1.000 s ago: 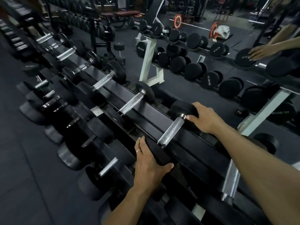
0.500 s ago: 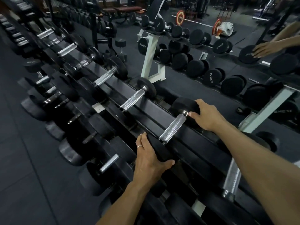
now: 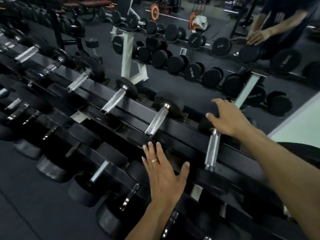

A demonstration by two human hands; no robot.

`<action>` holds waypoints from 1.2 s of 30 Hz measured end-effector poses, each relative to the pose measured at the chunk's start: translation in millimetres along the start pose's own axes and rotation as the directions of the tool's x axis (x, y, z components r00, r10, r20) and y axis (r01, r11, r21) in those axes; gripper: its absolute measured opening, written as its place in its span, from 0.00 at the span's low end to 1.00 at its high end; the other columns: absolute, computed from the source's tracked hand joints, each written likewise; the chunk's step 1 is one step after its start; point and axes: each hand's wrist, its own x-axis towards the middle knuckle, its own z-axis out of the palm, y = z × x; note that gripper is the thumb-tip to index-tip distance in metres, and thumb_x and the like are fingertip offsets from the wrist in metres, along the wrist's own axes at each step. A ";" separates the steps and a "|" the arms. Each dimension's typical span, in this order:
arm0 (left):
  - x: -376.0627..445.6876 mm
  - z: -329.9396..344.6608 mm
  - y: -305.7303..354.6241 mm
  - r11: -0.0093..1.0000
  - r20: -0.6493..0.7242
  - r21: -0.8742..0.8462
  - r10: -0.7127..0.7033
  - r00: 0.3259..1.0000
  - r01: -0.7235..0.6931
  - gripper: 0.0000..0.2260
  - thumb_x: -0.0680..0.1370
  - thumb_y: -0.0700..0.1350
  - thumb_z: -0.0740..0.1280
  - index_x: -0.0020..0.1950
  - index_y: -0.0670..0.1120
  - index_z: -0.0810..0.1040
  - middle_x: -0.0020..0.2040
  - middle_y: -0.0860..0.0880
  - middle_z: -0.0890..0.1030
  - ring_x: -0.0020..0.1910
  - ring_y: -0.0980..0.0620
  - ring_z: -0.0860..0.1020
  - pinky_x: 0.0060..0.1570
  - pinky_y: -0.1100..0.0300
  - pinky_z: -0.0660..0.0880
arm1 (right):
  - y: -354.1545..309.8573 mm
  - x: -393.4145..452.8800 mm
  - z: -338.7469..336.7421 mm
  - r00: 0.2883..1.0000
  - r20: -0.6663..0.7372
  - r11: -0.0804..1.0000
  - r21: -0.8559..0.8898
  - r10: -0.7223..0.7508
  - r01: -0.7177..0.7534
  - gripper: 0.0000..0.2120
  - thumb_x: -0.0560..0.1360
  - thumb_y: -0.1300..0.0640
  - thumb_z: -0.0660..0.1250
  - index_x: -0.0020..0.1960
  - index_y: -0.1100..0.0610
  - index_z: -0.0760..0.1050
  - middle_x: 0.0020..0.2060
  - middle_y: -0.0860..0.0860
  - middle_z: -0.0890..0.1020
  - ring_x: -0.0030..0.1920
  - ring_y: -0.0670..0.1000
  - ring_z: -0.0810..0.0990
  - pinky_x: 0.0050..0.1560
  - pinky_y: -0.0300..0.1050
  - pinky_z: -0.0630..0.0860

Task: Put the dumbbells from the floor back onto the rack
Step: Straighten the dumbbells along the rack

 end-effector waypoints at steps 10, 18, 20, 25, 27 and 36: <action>-64.4 52.5 47.5 0.951 0.264 -0.179 -0.200 0.944 0.251 0.55 0.64 0.71 0.68 0.79 0.50 0.42 0.78 0.55 0.39 0.78 0.53 0.39 0.76 0.47 0.52 | 66.4 -27.9 5.2 0.990 0.138 0.993 0.116 -0.006 -0.010 0.31 0.78 0.47 0.65 0.77 0.55 0.58 0.68 0.57 0.71 0.66 0.60 0.72 0.66 0.53 0.69; -68.2 73.2 68.0 0.927 0.131 -0.235 -0.268 0.954 0.293 0.57 0.61 0.59 0.79 0.77 0.49 0.45 0.77 0.55 0.48 0.74 0.53 0.58 0.68 0.62 0.62 | 89.5 -15.7 -4.5 0.964 0.234 0.976 0.199 -0.130 0.083 0.22 0.79 0.48 0.65 0.71 0.49 0.65 0.61 0.53 0.78 0.58 0.56 0.77 0.59 0.51 0.73; -67.4 74.8 68.3 0.935 0.118 -0.222 -0.257 0.959 0.277 0.56 0.61 0.58 0.79 0.77 0.47 0.47 0.76 0.54 0.50 0.74 0.54 0.58 0.66 0.65 0.61 | 92.6 -15.3 -4.2 0.965 0.227 0.972 0.219 -0.132 0.082 0.22 0.79 0.47 0.65 0.71 0.49 0.65 0.61 0.54 0.78 0.59 0.57 0.77 0.60 0.53 0.74; -61.7 70.7 64.3 0.961 0.118 -0.149 -0.217 0.969 0.234 0.56 0.59 0.58 0.79 0.77 0.48 0.48 0.74 0.54 0.53 0.73 0.52 0.59 0.70 0.59 0.64 | 100.7 -24.5 -3.4 0.970 0.213 0.970 0.234 -0.114 0.062 0.21 0.79 0.48 0.64 0.70 0.50 0.65 0.59 0.56 0.78 0.57 0.58 0.77 0.59 0.55 0.75; -57.4 67.1 60.3 0.974 0.132 -0.103 -0.187 0.973 0.201 0.56 0.58 0.58 0.79 0.76 0.48 0.49 0.73 0.55 0.53 0.72 0.51 0.60 0.70 0.55 0.66 | 107.0 -30.6 -1.6 0.971 0.213 0.969 0.242 -0.109 0.056 0.21 0.79 0.48 0.64 0.70 0.51 0.65 0.57 0.55 0.79 0.53 0.57 0.77 0.56 0.54 0.75; -57.0 64.3 56.9 0.986 0.105 -0.045 -0.153 0.983 0.158 0.57 0.58 0.61 0.79 0.77 0.50 0.49 0.74 0.55 0.52 0.72 0.51 0.62 0.70 0.55 0.67 | 101.8 -32.6 -6.0 0.961 0.253 0.990 0.113 -0.115 0.089 0.20 0.80 0.50 0.62 0.68 0.56 0.61 0.52 0.57 0.76 0.50 0.59 0.77 0.54 0.59 0.76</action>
